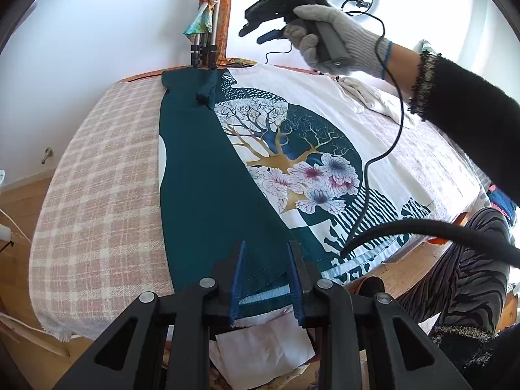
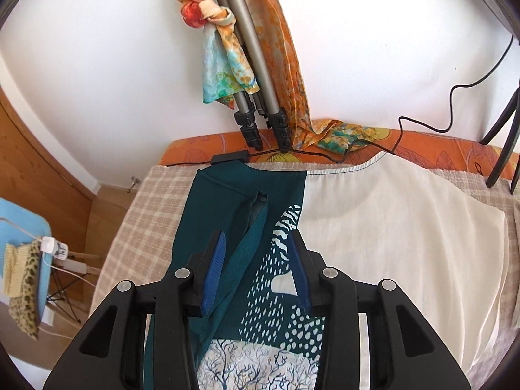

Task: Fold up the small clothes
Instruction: 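Open both tools and lift them off the folded dark green side, then grasp the cream hem with left tool while right tool grasps the cream sleeve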

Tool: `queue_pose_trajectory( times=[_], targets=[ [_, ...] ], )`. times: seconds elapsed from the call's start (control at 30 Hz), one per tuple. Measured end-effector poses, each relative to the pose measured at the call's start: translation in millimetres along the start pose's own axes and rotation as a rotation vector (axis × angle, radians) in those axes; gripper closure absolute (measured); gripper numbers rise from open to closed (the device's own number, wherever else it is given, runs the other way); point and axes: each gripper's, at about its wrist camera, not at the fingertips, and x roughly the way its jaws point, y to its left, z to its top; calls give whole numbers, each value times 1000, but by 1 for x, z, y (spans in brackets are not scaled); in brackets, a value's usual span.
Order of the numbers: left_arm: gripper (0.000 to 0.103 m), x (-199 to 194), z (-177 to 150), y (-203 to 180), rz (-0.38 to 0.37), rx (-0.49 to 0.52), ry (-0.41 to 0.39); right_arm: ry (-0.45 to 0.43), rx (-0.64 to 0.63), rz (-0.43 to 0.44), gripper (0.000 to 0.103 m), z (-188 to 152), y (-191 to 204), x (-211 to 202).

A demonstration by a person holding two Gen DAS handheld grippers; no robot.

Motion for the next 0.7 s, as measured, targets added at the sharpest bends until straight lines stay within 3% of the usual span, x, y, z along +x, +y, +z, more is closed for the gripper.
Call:
queue_pose_trajectory(
  times=[0.2,0.4,0.7],
  targets=[
    [79,-2,-11,-6,47,22,-8,-85,-14,-6,65,-28,-25,-84],
    [79,-2,-10,-25,80,68,-39,-113,36,-28,65,-71,-65,-148],
    [69,7,3,-80,65,160,-92,-136,86,-61,65,-137,-122,-206]
  ],
)
